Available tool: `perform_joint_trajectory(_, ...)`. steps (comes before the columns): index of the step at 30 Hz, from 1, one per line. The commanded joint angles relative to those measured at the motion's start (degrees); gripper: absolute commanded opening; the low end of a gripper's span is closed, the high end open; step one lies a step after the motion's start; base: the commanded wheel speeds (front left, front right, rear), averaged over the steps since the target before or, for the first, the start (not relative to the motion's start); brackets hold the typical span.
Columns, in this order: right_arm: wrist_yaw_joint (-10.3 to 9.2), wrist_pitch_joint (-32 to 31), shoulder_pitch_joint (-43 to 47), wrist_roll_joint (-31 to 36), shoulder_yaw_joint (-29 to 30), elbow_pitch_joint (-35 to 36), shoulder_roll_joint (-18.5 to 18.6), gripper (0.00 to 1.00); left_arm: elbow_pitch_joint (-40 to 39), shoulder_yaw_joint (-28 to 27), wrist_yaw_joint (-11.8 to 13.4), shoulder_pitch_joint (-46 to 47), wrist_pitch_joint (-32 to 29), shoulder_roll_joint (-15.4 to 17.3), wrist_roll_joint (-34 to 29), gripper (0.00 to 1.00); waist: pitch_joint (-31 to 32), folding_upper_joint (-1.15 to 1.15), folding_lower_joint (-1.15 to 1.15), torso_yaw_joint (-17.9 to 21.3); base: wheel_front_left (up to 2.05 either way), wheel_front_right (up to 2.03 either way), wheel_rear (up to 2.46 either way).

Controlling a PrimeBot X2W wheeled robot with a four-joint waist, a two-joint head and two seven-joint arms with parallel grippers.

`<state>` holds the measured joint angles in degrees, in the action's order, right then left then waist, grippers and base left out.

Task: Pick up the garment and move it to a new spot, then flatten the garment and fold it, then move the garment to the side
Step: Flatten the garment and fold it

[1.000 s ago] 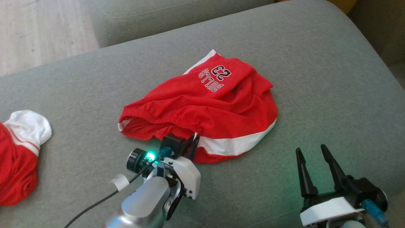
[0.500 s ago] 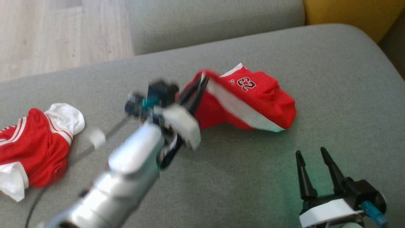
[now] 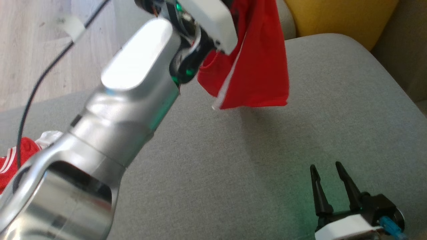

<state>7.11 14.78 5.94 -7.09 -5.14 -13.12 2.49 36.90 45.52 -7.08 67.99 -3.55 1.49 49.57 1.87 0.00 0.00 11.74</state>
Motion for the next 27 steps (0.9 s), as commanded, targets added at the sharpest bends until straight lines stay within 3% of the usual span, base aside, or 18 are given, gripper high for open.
perform_joint_trajectory(1, 0.37, 0.2, -0.8, -0.4, -1.5, 1.5, 0.4, 1.00, -0.7, -1.5, 0.0, 4.3, -0.5, 1.4, 1.0, 0.00, 0.5, 0.00, 0.00, 0.3, 0.00, 0.00, 0.00)
perform_joint_trajectory(6, 0.37, 0.2, -0.5, -0.9, -1.4, 1.7, 0.4, 1.00, 2.0, 1.8, 2.0, 6.3, -0.7, 1.4, 3.5, 0.00, 1.0, 0.00, 0.00, -0.1, 0.00, 0.00, 0.00)
perform_joint_trajectory(10, 0.37, 0.2, -0.6, -1.3, -1.1, 2.0, 0.4, 1.00, 7.5, 4.6, 3.0, 2.2, -0.3, 1.4, 3.8, 0.00, 0.9, 0.00, 0.00, -0.8, 0.00, 0.00, 0.00)
perform_joint_trajectory(18, 0.37, 0.2, -1.2, -1.5, -2.6, 1.8, 0.4, 1.00, 18.1, 6.4, 1.4, -8.5, 5.5, 3.8, 4.0, 0.00, -1.4, 0.00, 0.00, -2.6, 0.00, 0.00, 0.00)
perform_joint_trajectory(27, 0.37, 0.2, -5.1, -2.8, -4.8, -3.8, 0.4, 1.00, 20.2, 7.6, -0.2, -8.6, 8.5, 4.2, 4.7, 0.00, -4.7, 0.00, 0.00, -5.8, 0.00, 0.00, 0.00)
